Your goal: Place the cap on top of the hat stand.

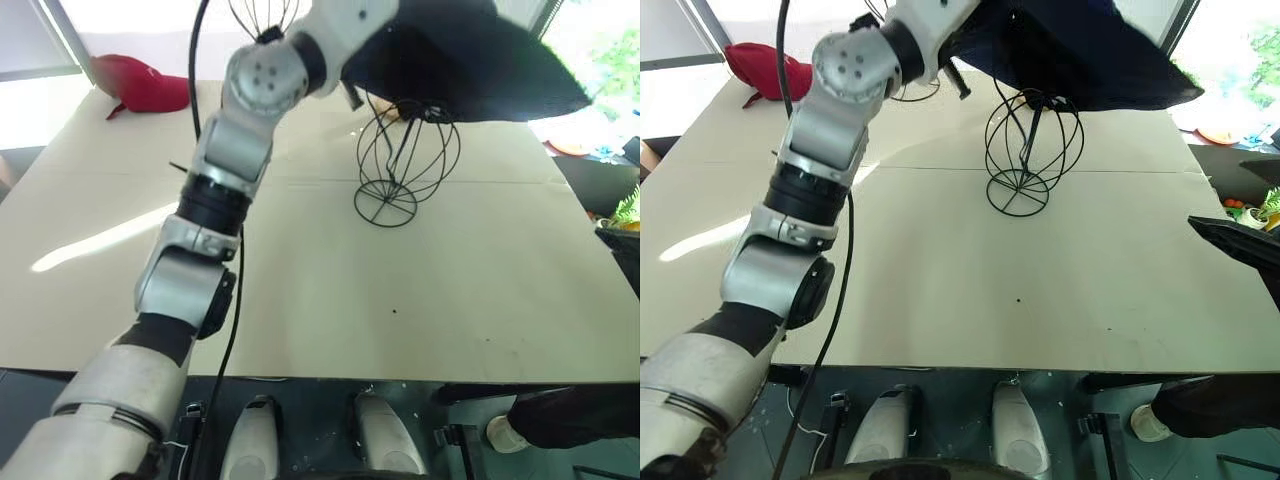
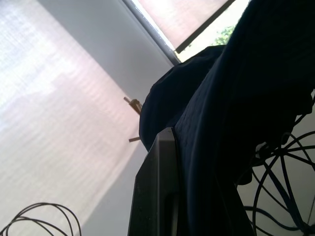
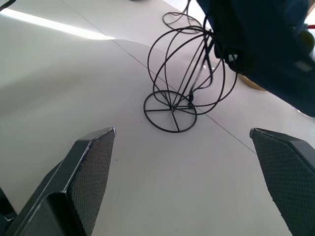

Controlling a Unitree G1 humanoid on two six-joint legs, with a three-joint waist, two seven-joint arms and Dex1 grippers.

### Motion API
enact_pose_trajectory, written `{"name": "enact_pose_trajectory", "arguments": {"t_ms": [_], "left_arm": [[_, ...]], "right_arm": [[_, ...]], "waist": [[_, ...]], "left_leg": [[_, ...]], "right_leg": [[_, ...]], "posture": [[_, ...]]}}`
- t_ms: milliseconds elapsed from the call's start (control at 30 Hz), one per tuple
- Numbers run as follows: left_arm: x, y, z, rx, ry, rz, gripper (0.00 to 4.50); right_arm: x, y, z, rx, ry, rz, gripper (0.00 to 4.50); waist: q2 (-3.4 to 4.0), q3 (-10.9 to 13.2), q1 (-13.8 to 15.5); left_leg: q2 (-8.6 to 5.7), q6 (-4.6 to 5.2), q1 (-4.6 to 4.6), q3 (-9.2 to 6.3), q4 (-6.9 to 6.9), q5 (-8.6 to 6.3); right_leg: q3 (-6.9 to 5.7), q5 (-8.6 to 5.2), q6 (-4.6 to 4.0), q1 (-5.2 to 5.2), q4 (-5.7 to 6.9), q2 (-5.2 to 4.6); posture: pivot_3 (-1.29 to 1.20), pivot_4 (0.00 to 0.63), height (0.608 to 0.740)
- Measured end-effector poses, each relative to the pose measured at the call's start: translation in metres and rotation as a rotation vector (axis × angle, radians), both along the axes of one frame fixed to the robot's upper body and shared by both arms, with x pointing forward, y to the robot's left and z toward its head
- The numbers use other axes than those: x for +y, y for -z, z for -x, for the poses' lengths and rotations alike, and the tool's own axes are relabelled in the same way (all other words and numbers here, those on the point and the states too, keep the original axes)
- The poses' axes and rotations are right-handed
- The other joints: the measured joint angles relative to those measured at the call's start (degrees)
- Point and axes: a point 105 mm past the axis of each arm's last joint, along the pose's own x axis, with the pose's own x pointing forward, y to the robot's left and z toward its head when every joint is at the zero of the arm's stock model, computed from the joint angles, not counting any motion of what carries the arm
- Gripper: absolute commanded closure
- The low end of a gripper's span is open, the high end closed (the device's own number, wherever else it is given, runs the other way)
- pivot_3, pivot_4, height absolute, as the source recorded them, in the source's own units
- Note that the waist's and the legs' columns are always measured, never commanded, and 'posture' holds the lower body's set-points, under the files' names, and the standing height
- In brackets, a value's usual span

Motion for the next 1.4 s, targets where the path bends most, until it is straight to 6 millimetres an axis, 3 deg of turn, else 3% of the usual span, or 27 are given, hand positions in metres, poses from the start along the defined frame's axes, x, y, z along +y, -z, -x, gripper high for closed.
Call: {"name": "enact_pose_trajectory", "arguments": {"t_ms": [233,400,500,700,833,967,1233,1400], "left_arm": [[0.042,0.06,0.016,-0.251,-0.011,-0.231,4.45],[0.033,0.092,0.041,-0.499,0.089,-0.366,4.45],[0.021,0.098,0.049,-0.633,0.157,-0.438,4.45],[0.011,0.099,0.039,-0.601,0.156,-0.399,4.45],[0.011,0.089,0.027,-0.554,0.113,-0.355,4.45],[0.013,0.084,0.028,-0.585,0.124,-0.37,4.45],[0.026,0.109,0.03,-0.607,0.168,-0.496,4.45],[0.028,0.112,0.025,-0.595,0.153,-0.502,4.45]], "right_arm": [[-0.01,0.001,0.003,0.016,0.044,-0.009,0.0],[-0.013,0.004,0.005,0.029,0.059,-0.004,0.0],[-0.015,0.006,0.005,0.037,0.067,-0.006,0.0],[-0.016,0.006,0.005,0.036,0.075,-0.006,0.0],[-0.017,0.007,0.006,0.029,0.084,-0.016,0.0],[-0.017,0.008,0.006,0.028,0.085,-0.02,0.0],[-0.018,0.008,0.006,0.028,0.089,-0.021,0.0],[-0.019,0.008,0.006,0.025,0.091,-0.022,0.0]], "waist": [[0.03,0.0,0.3],[0.01,0.0,1.2],[0.01,0.0,1.8],[0.03,0.0,1.6],[0.03,0.0,1.5],[0.04,0.0,1.4],[0.05,0.0,1.4],[0.05,0.0,1.5]], "left_leg": [[0.0,0.0,0.02,0.02,0.02,0.0],[0.0,0.0,-0.1,0.03,0.26,0.01],[0.0,-0.01,-0.14,0.04,0.4,0.0],[0.0,0.0,-0.18,0.04,0.53,0.0],[0.01,0.01,-0.19,0.03,0.53,0.0],[0.01,0.01,-0.19,0.04,0.52,-0.01],[0.01,0.01,-0.19,0.04,0.53,-0.01],[0.01,0.01,-0.21,0.04,0.54,-0.01]], "right_leg": [[0.01,0.01,0.0,0.04,0.0,-0.01],[0.01,0.04,0.04,0.09,-0.04,-0.02],[0.01,0.05,-0.02,0.13,-0.07,-0.02],[0.02,0.07,-0.02,0.15,-0.05,-0.01],[0.02,0.14,0.12,0.14,-0.04,0.0],[0.02,0.14,0.13,0.14,-0.04,0.0],[0.01,0.14,0.13,0.14,-0.04,-0.01],[0.01,0.15,0.13,0.14,-0.04,-0.01]], "posture": [[0.0,0.15,0.739],[0.0,0.15,0.739],[0.0,0.15,0.739],[0.0,0.15,0.739],[0.0,0.15,0.739],[0.0,0.15,0.739],[0.0,0.15,0.739],[0.0,0.15,0.739]]}}
